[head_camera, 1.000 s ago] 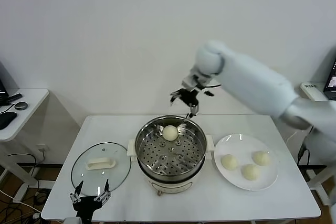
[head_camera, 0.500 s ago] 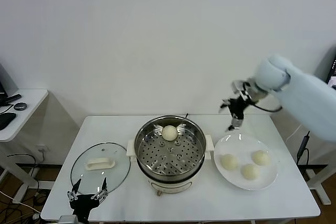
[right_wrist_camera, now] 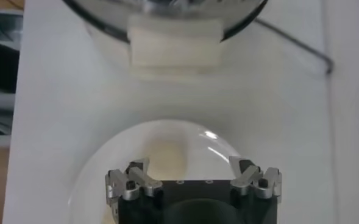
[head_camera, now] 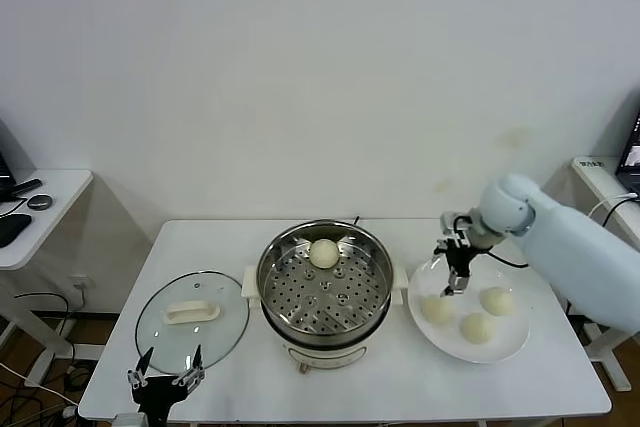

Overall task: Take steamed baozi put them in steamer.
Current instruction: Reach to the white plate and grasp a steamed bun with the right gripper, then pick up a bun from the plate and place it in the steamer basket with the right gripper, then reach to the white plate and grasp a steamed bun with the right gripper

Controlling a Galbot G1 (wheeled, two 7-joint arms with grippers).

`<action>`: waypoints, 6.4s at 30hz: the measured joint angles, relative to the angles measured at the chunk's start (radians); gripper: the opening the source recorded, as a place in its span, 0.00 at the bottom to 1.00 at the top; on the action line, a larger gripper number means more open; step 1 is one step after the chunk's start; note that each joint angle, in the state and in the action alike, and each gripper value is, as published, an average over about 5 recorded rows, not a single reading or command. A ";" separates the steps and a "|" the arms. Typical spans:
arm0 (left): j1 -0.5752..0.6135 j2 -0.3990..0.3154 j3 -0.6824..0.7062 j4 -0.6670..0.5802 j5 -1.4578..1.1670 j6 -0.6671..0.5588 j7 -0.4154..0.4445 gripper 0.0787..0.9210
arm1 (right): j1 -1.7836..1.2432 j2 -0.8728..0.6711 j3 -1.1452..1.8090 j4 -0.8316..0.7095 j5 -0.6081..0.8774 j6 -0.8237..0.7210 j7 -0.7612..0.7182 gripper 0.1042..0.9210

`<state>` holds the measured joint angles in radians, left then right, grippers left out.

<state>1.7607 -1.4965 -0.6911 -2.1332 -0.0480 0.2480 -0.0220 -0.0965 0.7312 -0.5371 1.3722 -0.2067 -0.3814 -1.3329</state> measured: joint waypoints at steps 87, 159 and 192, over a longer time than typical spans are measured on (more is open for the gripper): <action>-0.027 -0.002 0.038 -0.020 0.059 -0.002 -0.011 0.88 | 0.595 0.186 -0.406 -0.028 0.418 -0.163 -0.034 0.55; -0.054 -0.002 0.042 -0.027 0.031 0.015 0.005 0.88 | 0.579 0.182 -0.400 0.069 0.404 -0.153 -0.008 0.88; -0.033 0.004 0.041 0.017 0.013 0.032 0.016 0.88 | -0.162 -0.198 0.099 0.064 -0.084 0.221 -0.051 0.88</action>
<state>1.7278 -1.4928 -0.6505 -2.1165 -0.0350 0.2802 -0.0060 -0.2590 0.5329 -0.4380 1.4361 -0.2906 -0.1605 -1.3841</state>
